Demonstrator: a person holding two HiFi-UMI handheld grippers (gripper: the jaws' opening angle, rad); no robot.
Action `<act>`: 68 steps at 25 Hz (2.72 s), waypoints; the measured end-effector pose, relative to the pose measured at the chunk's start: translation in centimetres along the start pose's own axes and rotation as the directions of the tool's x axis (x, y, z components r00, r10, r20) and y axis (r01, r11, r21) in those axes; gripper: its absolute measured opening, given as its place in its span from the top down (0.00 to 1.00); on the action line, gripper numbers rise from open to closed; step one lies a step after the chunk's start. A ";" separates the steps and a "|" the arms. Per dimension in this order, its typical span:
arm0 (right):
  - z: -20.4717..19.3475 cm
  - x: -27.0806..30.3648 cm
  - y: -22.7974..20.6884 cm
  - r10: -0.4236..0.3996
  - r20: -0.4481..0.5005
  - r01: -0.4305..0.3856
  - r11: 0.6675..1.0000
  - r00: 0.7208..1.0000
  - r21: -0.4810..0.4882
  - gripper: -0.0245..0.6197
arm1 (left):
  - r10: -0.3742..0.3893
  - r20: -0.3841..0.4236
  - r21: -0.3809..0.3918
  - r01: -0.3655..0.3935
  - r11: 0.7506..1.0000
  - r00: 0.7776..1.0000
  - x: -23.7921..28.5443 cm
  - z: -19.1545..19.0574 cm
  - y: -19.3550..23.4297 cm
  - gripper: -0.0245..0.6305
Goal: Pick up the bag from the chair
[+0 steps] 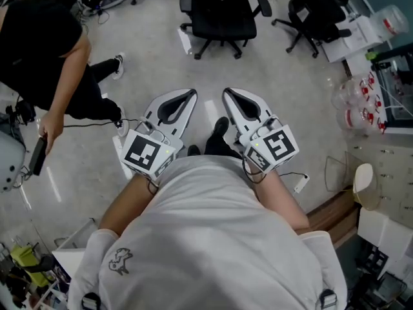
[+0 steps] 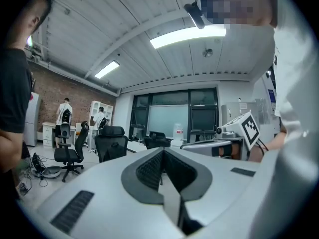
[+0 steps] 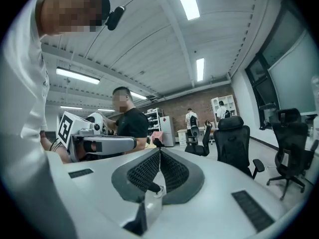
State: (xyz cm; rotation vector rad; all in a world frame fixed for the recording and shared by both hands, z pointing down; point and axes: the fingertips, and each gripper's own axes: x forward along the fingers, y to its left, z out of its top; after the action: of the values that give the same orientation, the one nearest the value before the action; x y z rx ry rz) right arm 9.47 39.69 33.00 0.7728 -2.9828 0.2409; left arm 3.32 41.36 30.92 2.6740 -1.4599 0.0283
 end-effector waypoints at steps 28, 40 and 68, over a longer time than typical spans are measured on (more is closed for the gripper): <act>4.6 10.6 -26.8 0.121 -0.021 -0.122 0.992 0.992 -0.038 0.91 | 0.130 -0.043 0.034 -0.129 0.991 0.991 24.5 0.6 13.1 0.94; 5.2 21.4 -33.7 0.056 -0.066 -0.059 0.998 0.996 -0.037 0.91 | 0.065 -0.028 0.024 -0.064 0.998 0.997 30.7 1.6 25.2 0.94; 7.6 38.2 -41.6 -0.082 -0.055 0.080 0.996 0.995 -0.025 0.91 | -0.004 -0.051 0.026 0.005 1.000 0.999 34.3 3.5 45.0 0.94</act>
State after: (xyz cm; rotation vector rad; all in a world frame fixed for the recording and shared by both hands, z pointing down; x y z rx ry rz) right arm -3.70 -15.71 34.59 0.8675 -2.8896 0.2198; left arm -15.99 -11.88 32.93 2.6765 -1.4489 0.1150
